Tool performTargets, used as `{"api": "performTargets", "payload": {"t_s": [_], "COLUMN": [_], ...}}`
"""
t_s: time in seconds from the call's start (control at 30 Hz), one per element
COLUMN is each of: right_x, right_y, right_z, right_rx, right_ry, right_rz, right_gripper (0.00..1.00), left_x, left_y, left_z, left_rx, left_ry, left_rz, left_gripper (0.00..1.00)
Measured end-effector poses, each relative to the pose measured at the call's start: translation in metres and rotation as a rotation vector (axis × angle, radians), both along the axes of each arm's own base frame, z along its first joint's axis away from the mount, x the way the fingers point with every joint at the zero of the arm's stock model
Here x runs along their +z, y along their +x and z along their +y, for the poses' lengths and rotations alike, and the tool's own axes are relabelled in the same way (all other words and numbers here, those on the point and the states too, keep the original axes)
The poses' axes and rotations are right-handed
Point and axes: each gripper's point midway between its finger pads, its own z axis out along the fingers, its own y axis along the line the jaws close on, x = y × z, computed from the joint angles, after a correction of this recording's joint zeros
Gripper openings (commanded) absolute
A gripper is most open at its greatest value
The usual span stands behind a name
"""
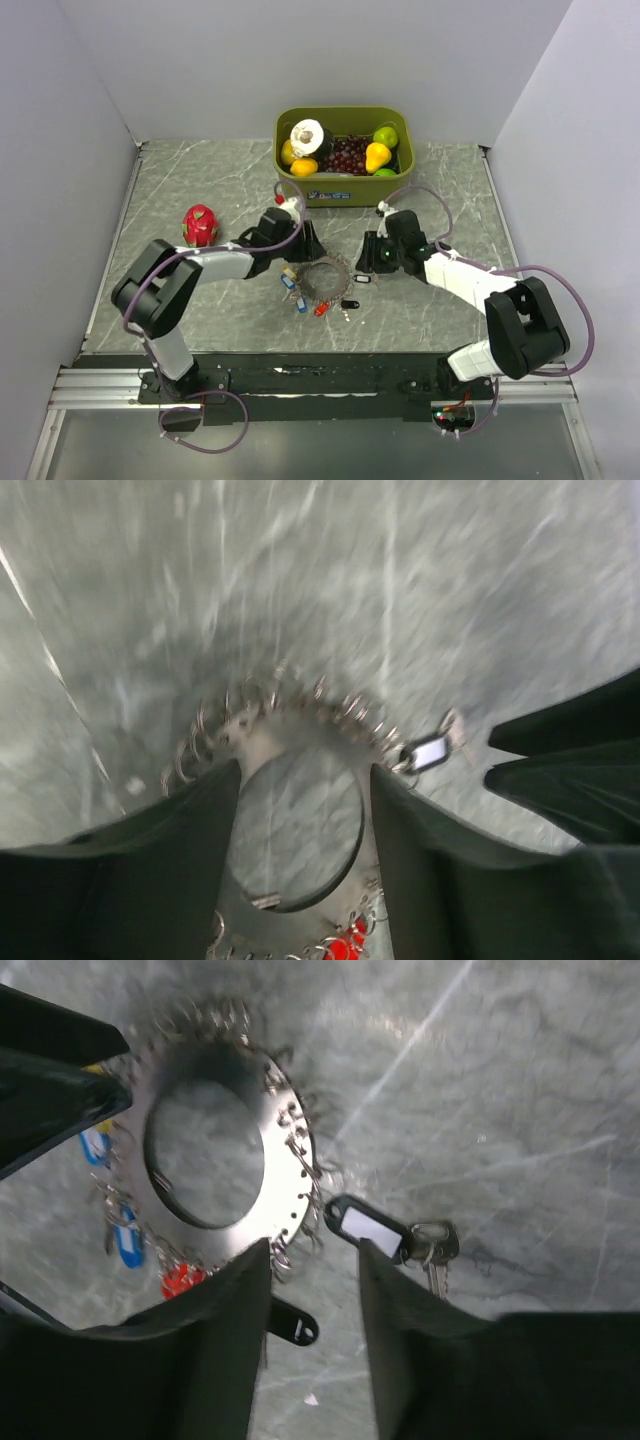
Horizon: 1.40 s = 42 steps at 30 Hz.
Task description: Put the keys on the keyring
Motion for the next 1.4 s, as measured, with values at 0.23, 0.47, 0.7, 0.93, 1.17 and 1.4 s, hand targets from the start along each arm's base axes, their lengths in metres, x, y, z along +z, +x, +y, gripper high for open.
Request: {"api": "performTargets", "payload": {"t_s": [0.23,0.47,0.7,0.93,1.17,1.4], "right_x": [-0.015,-0.018,-0.018,-0.003,0.003,0.007], "right_y": [-0.017,-0.018,-0.016,-0.006,-0.011,-0.005], "right_z": [0.001,0.003,-0.001,0.000,0.015,0.033], "right_rx": [0.029,0.047,0.054,0.061,0.117,0.154], "right_ry": [0.010,0.014,-0.023,-0.037,-0.036,-0.065], "right_rz": [0.055,0.066,0.042,-0.028,-0.049,-0.053], "right_gripper": [0.41,0.59,0.95,0.99,0.99,0.96], "left_x": [-0.039,-0.049,-0.048,-0.036,-0.006,0.039], "left_y": [-0.022,-0.024,-0.037,-0.044,-0.045,-0.030], "left_z": [-0.010,-0.007,0.019,0.024,0.027,0.051], "left_rx": [-0.036,0.001,0.089,0.076,0.082,0.189], "left_ry": [0.073,0.068,0.067,0.075,0.079,0.076], "left_rz": [0.083,0.095,0.070,0.013,-0.040,-0.105], "left_gripper": [0.45,0.44,0.58,0.92,0.96,0.96]}}
